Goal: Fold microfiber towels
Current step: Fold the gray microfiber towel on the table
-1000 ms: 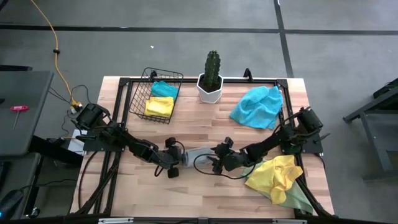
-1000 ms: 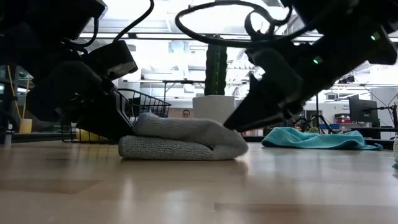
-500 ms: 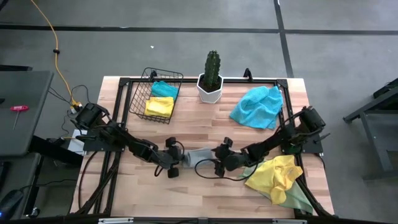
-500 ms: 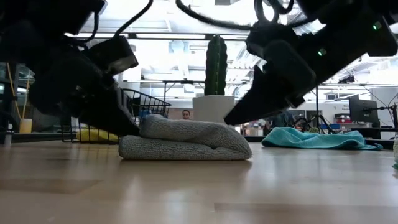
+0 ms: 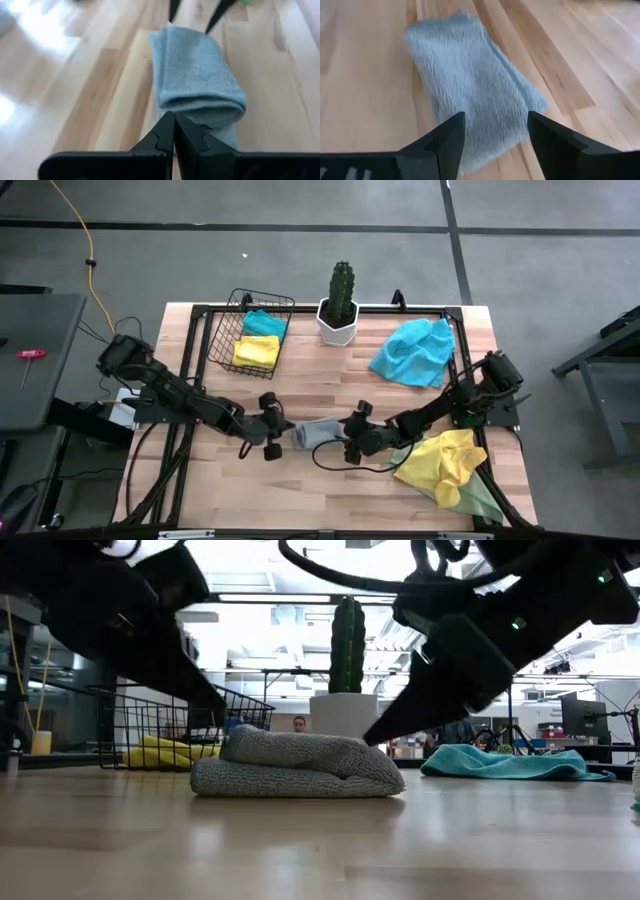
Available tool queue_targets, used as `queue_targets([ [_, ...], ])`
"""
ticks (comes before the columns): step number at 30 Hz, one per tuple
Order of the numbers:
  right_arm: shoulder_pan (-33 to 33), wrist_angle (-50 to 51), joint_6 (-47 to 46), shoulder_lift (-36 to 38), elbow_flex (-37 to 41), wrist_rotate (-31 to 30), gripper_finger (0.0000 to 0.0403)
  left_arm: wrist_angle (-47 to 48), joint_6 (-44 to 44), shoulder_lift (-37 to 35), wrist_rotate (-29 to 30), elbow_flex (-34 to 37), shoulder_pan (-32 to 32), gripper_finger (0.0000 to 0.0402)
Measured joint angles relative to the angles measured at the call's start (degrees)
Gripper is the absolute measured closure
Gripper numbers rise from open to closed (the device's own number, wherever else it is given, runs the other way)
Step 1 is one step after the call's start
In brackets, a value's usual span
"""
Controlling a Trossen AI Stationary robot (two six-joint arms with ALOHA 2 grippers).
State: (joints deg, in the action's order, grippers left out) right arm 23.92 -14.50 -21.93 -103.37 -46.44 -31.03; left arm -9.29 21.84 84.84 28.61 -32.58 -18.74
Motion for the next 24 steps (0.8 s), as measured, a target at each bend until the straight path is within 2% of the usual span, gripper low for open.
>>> queue_targets([
  [2, 0.1, 1.74, -0.09, 0.0, 0.0, 0.01, 0.0195, 0.29, 0.38, -1.51, 2.37, 0.15, -0.69, 0.0401],
  [7, 0.14, 2.14, -0.15, -0.02, 0.0, -0.37, 0.0195, -9.89, -2.26, -0.61, 2.53, 0.05, -0.95, 0.0401],
  [13, 0.11, 1.13, -0.01, -0.02, 0.0, -0.18, 0.0195, -21.86, -5.98, 7.01, -2.86, -0.1, 1.7, 0.0401],
  [19, 0.02, 0.41, 0.53, -0.02, 0.0, 1.22, 0.0195, -22.17, -5.99, 14.51, -6.1, -3.34, 3.17, 0.0401],
  [24, -0.8, -0.12, 1.44, -0.02, -0.01, 5.08, 0.0195, -20.82, -7.05, 16.17, -12.68, -4.17, 2.72, 0.0401],
])
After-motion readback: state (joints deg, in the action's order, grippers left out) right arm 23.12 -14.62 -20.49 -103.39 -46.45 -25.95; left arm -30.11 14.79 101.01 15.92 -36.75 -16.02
